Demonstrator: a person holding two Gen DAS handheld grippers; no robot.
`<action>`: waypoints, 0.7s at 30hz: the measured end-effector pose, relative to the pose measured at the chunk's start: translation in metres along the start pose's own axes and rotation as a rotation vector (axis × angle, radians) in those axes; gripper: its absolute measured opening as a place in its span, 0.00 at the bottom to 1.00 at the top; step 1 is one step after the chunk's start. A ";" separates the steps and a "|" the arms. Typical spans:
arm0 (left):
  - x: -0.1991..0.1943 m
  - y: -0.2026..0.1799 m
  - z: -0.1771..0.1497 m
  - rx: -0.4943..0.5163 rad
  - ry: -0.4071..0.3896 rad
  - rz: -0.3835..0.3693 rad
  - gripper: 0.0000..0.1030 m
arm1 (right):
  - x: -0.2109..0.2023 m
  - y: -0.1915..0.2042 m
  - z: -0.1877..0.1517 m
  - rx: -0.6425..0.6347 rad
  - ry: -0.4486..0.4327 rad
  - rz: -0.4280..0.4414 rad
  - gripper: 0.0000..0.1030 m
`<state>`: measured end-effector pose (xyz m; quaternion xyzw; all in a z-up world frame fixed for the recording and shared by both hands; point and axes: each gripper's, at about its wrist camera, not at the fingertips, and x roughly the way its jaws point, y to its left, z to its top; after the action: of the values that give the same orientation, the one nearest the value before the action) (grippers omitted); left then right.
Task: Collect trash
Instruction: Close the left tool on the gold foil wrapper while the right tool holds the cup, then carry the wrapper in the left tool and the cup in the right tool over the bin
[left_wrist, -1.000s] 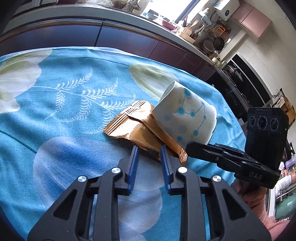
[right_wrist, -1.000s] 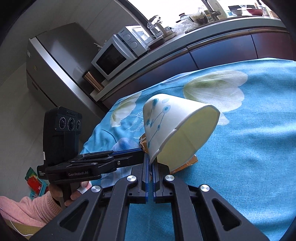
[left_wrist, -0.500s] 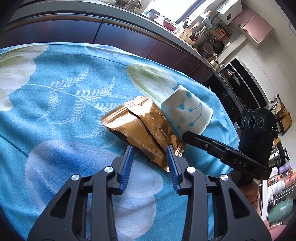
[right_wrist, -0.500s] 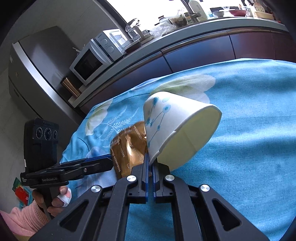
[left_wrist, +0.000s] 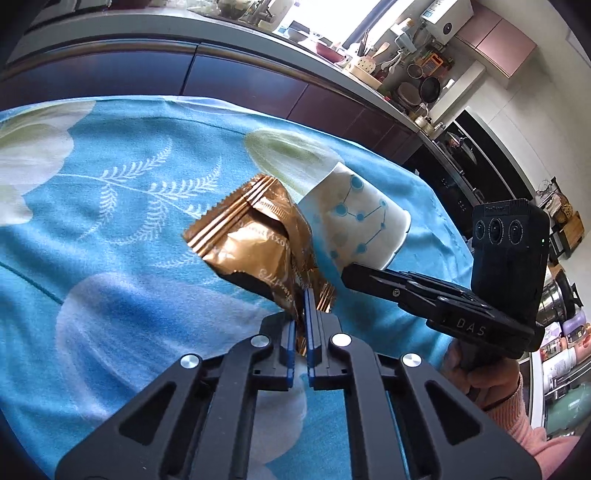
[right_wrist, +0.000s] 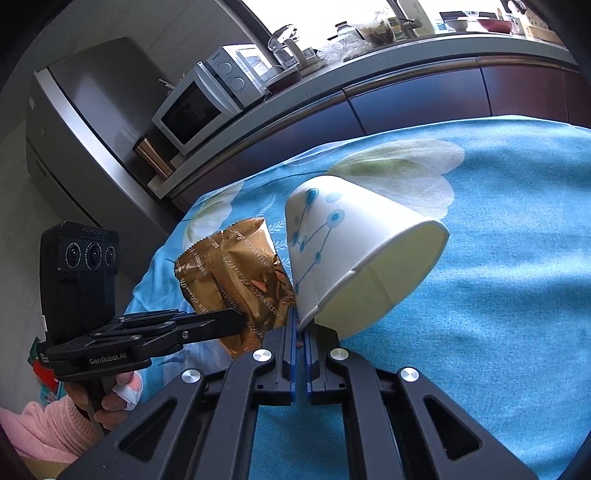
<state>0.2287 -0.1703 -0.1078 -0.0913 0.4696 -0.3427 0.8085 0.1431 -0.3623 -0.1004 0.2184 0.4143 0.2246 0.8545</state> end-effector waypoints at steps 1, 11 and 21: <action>-0.006 0.001 -0.001 0.004 -0.010 0.009 0.05 | -0.001 0.004 -0.001 -0.011 -0.007 0.003 0.02; -0.086 0.024 -0.031 -0.003 -0.111 0.079 0.05 | -0.004 0.063 -0.007 -0.131 -0.046 0.058 0.02; -0.168 0.055 -0.071 -0.017 -0.196 0.199 0.05 | 0.018 0.128 -0.019 -0.221 -0.021 0.150 0.02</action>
<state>0.1419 -0.0091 -0.0553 -0.0843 0.3979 -0.2460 0.8798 0.1122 -0.2457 -0.0505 0.1558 0.3606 0.3296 0.8586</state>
